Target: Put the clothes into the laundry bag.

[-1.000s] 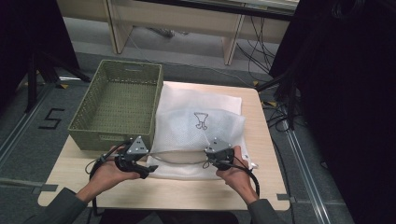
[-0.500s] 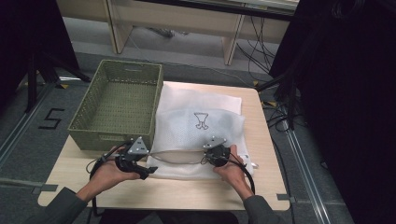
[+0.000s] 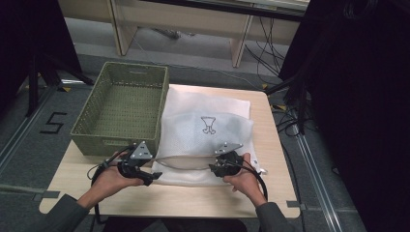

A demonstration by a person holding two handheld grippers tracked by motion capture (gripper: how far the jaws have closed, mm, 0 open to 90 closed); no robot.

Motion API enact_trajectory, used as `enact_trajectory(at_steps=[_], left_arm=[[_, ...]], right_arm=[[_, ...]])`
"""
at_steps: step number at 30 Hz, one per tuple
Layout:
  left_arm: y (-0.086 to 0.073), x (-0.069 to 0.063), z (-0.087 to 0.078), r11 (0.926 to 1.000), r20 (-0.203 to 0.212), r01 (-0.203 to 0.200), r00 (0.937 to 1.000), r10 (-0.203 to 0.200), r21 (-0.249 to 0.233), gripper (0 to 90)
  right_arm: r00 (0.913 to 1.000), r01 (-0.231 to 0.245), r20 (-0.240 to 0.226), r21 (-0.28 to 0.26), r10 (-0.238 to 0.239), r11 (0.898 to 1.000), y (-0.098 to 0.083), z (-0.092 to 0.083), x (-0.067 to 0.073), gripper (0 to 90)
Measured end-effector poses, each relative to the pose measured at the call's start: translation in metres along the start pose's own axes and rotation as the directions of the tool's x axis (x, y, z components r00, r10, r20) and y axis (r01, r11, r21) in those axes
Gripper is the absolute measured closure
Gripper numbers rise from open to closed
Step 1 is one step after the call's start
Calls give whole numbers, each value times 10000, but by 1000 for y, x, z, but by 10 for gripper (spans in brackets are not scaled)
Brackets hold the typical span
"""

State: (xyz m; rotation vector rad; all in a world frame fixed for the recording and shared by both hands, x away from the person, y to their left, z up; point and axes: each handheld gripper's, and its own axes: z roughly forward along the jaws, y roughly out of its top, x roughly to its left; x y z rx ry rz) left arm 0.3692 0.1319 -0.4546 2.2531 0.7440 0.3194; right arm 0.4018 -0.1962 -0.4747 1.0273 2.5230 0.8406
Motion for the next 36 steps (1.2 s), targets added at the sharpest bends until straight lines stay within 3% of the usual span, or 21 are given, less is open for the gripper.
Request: enact_trajectory(at_steps=[4, 5, 6, 8, 10, 11, 13, 14, 16, 18, 19, 20, 21, 24, 25, 27, 29, 32, 36], left_arm=[[-4, 5, -5, 9998, -108, 188, 9998, -189, -85, 311], [-5, 7, -5, 9998, -178, 196, 9996, -198, -101, 310], [-7, 9, -6, 9996, -174, 277, 9995, -279, -86, 310], [-9, 13, -7, 9988, -205, 484, 9986, -486, -99, 310], [-11, 16, -8, 9979, -197, 622, 9978, -626, -183, 310], [-12, 18, -9, 9979, -237, 613, 9978, -618, -210, 310], [-13, 19, -10, 9967, -109, 718, 9973, -722, -371, 304], [-13, 18, -11, 9950, -82, 868, 9961, -873, -498, 298], [-13, 20, -12, 9950, -17, 799, 9968, -801, -594, 292], [-14, 19, -13, 9937, -73, 906, 9958, -913, -666, 283], [-15, 19, -13, 9934, 6, 891, 9960, -892, -719, 282], [-15, 19, -14, 9930, -16, 929, 9956, -933, -729, 278], [-15, 18, -14, 9923, -52, 991, 9950, -998, -738, 274], [-16, 17, -16, 9925, -90, 925, 9956, -935, -800, 262], [-17, 17, -16, 9928, -37, 873, 9961, -879, -816, 258], [-18, 15, -18, 9916, -122, 1000, 9948, -1013, -820, 246], [-19, 14, -18, 9924, -75, 908, 9958, -918, -831, 236], [-21, 13, -19, 9926, -96, 909, 9957, -920, -806, 220], [-24, 10, -19, 9903, -2, 1183, 9929, -1186, -735, 173]], right_arm=[[9995, -319, -82, -832, 313, 9960, -1, -12, -1, 446], [9975, -684, -225, -927, 666, 9933, -1, -17, 0, 437], [9972, -717, -254, -879, 697, 9935, -1, -22, 0, 434], [9962, -872, -55, -1470, 873, 9853, -2, -29, 2, 418], [9949, -1005, -204, -2058, 984, 9734, -2, -35, 0, 412], [9896, -1434, -375, -2045, 1386, 9683, -2, -38, 2, 402], [9881, -1537, -464, -2260, 1470, 9619, -5, -37, -1, 391], [9823, -1858, -644, -2056, 1761, 9608, -7, -38, 0, 387], [9784, -2057, -606, -1840, 1978, 9612, -10, -39, 0, 382], [9867, -1619, -444, -2016, 1561, 9660, -12, -37, -4, 376], [9790, -2028, -588, -1944, 1950, 9597, -12, -38, -1, 374], [9819, -1877, -617, -1950, 1789, 9627, -12, -39, -3, 370], [9779, -2068, -719, -1929, 1963, 9592, -12, -39, -2, 367], [9785, -2024, -799, -1986, 1899, 9590, -14, -40, -3, 360], [9734, -2249, -887, -1914, 2114, 9554, -15, -41, -2, 356], [9745, -2195, -904, -1923, 2054, 9565, -16, -42, -3, 351], [9692, -2390, -1094, -2021, 2206, 9498, -17, -42, -1, 345], [9708, -2304, -1163, -2089, 2098, 9504, -19, -44, -3, 336], [9661, -2481, -1234, -1994, 2269, 9480, -22, -47, -1, 324]])
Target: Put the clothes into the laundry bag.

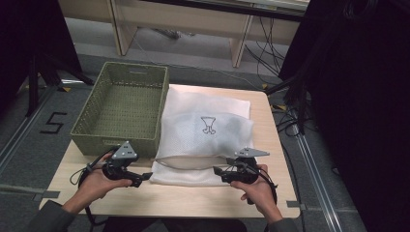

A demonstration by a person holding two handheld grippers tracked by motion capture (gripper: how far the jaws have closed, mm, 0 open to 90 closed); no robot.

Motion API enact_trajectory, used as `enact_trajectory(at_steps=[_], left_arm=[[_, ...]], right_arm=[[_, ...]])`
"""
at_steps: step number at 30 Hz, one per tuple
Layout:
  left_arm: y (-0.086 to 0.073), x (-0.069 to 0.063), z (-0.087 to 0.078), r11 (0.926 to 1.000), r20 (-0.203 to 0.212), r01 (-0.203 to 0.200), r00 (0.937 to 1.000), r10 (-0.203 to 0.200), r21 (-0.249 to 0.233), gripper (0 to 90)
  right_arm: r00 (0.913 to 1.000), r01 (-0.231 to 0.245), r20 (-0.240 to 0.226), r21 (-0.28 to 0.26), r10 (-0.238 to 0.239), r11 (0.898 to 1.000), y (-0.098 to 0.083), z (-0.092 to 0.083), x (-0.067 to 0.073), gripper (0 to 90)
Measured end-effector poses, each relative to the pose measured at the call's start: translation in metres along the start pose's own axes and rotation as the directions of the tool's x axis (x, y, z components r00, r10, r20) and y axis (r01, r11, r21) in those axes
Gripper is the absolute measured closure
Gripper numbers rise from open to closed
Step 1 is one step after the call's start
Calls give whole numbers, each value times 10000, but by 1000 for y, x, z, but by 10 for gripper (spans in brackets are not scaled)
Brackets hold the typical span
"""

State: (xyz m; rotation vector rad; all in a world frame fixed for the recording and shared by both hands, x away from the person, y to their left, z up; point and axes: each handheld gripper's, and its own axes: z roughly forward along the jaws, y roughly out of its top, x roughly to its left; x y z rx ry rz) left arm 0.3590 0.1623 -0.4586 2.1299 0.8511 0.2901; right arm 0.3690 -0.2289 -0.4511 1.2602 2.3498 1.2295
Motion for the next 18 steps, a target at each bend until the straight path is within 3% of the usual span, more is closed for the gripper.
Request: enact_trajectory(at_steps=[1, 2, 4, 5, 6, 10, 12, 13, 15, 16, 18], left_arm=[[-1, -1, -1, 10000, -34, 9, 10000, -9, 54, 168], [-1, -1, -1, 9999, -6, -98, 10000, 98, 70, 165], [-3, -3, -2, 9999, 72, 2, 10000, -3, 131, 165], [-3, -3, -2, 9997, 121, -194, 9997, 193, 144, 165], [-4, -5, -3, 9997, 85, -145, 9999, 144, 198, 165], [-7, -10, -5, 9989, 138, -367, 9992, 363, 299, 165], [-8, -12, -7, 9982, 109, -476, 9988, 472, 369, 166], [-9, -13, -7, 9979, 116, -531, 9985, 527, 381, 169], [-10, -14, -9, 9976, 50, -515, 9987, 514, 454, 170], [-10, -15, -11, 9975, 16, -543, 9985, 543, 444, 171], [-11, -16, -12, 9983, 7, -480, 9988, 480, 334, 169]], right_arm=[[9998, -203, 4, 91, 203, 9998, -1, -1, 3, 323], [9999, 117, -29, -82, -118, 9999, -2, -1, 0, 321], [9999, 119, -43, 22, -119, 9999, -3, -3, 1, 313], [9998, -135, -107, 99, 136, 9999, -4, -4, 4, 312], [9998, 156, -83, -27, -156, 9999, -5, -3, 2, 311], [9999, 1, -147, 150, 1, 9999, -9, -8, 7, 304], [9996, 238, -163, 132, -235, 9996, -11, -10, 7, 301], [9999, 70, -109, 153, -68, 9999, -13, -10, 11, 301], [9993, 341, -176, 223, -337, 9992, -16, -11, 10, 299], [9999, 129, -97, 342, -126, 9993, -18, -13, 13, 299], [9994, 350, -99, 439, -346, 9984, -20, -14, 12, 298]])
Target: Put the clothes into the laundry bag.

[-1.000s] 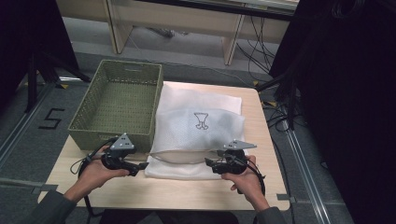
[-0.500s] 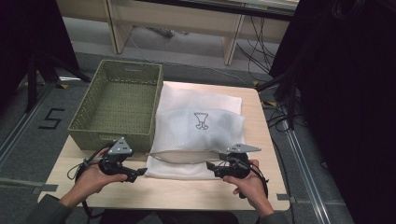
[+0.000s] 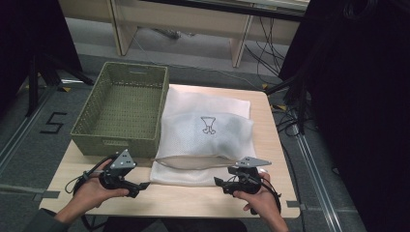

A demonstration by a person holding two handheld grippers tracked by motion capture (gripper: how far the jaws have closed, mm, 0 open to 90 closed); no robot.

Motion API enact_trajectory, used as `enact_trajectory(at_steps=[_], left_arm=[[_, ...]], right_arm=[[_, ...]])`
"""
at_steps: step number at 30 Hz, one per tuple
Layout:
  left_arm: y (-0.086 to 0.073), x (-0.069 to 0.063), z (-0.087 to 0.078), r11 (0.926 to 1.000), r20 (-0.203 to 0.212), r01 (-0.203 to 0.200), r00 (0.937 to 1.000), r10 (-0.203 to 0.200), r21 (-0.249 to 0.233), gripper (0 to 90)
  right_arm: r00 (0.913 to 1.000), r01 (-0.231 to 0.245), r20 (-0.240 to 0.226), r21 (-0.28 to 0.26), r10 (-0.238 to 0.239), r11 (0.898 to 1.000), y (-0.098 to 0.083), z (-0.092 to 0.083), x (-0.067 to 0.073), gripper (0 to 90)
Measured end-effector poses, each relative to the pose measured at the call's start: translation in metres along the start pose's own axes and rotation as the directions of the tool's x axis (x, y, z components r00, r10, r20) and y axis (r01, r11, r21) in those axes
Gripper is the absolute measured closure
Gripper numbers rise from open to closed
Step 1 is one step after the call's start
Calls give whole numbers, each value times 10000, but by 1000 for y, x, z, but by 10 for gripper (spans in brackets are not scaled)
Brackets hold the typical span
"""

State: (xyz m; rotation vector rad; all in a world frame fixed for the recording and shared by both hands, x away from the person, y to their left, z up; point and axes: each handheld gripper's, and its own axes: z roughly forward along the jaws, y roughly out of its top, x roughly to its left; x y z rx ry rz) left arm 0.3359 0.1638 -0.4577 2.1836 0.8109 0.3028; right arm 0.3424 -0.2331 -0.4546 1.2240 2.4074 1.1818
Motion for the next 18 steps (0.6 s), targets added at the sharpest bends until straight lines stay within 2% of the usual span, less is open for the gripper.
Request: enact_trajectory(at_steps=[2, 4, 7, 8, 9, 10, 12, 17, 18], left_arm=[[-1, -1, -2, 10000, -16, -10, 10000, 10, 0, 168], [-2, -3, -4, 10000, -83, -89, 9999, 89, -6, 167], [-3, -4, -4, 10000, 1, -1, 10000, 1, -8, 167], [-3, -4, -5, 10000, -99, -42, 9999, 42, 63, 167], [-3, -4, -5, 9999, -119, -104, 9999, 105, 54, 167], [-3, -4, -4, 9999, -75, -104, 9999, 104, 53, 167], [-3, -4, -4, 10000, -102, -49, 9999, 49, 56, 167], [-3, -2, -3, 9999, -89, -119, 9999, 120, 104, 166], [-3, -2, -3, 9998, -172, -126, 9998, 129, 148, 166]], right_arm=[[10000, 1, 47, -1, -1, 10000, -3, -1, -1, 296], [9998, -205, 90, 115, 204, 9997, -6, -5, 2, 295], [9998, -16, 186, 12, 16, 10000, -8, -7, 1, 294], [9993, -348, 170, 176, 345, 9992, -10, -9, 4, 293], [9998, -59, 186, 109, 57, 9999, -10, -9, 1, 293], [9996, -168, 225, 159, 164, 9997, -11, -9, 2, 293], [9997, 16, 228, 100, -19, 9999, -11, -8, -1, 292], [9996, -182, 214, 158, 179, 9997, -11, -7, 1, 291], [9999, 14, 121, 133, -16, 9999, -11, -6, 0, 291]])
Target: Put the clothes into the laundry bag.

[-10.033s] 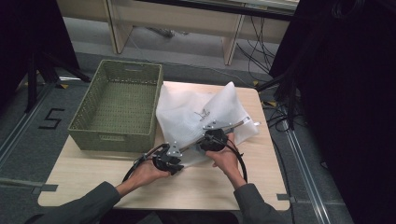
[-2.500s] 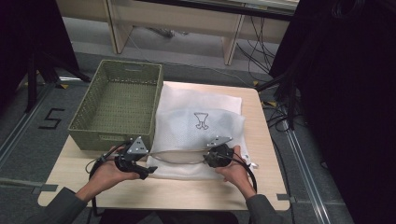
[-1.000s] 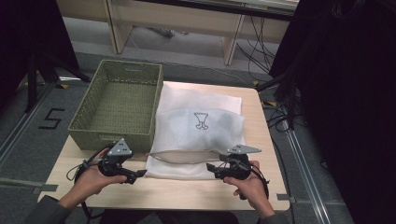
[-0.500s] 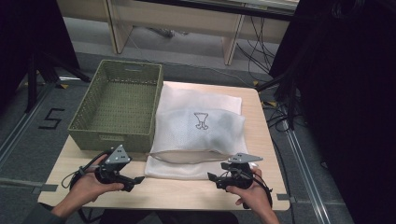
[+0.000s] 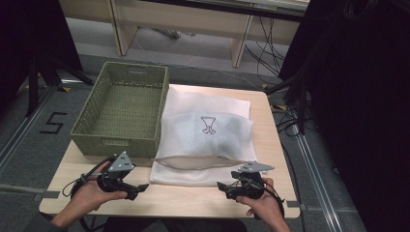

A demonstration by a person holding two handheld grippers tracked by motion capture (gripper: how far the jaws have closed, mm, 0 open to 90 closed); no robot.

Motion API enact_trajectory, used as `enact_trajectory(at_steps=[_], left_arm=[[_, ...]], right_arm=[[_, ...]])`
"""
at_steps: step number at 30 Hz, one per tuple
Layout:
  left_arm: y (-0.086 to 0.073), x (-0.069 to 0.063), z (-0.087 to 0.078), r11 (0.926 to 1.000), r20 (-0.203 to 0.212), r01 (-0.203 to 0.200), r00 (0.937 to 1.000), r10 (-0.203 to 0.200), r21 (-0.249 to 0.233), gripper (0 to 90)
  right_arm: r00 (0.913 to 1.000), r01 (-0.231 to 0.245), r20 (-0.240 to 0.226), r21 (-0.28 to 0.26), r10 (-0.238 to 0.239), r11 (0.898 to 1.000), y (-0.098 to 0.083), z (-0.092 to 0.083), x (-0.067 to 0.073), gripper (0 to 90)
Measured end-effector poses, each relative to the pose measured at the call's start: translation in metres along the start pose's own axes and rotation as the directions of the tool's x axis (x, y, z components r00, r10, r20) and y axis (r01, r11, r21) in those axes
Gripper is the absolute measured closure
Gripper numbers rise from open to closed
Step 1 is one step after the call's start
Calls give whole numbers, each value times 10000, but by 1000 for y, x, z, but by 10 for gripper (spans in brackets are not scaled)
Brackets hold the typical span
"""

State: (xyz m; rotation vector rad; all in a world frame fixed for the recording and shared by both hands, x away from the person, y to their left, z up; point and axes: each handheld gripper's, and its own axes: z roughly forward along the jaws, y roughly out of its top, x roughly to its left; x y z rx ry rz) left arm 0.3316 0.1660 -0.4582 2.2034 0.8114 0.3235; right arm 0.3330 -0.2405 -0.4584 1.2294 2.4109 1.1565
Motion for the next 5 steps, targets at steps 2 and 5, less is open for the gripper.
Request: enact_trajectory(at_steps=[2, 5], left_arm=[[0, 0, 0, 10000, 46, 14, 10000, -14, -28, 166], [0, 0, 0, 10000, 55, -39, 10000, 39, -15, 166]], right_arm=[[9999, 11, 127, 23, -11, 10000, 0, 0, 0, 290], [9998, -204, -28, 33, 204, 9998, -1, 0, 2, 290]])
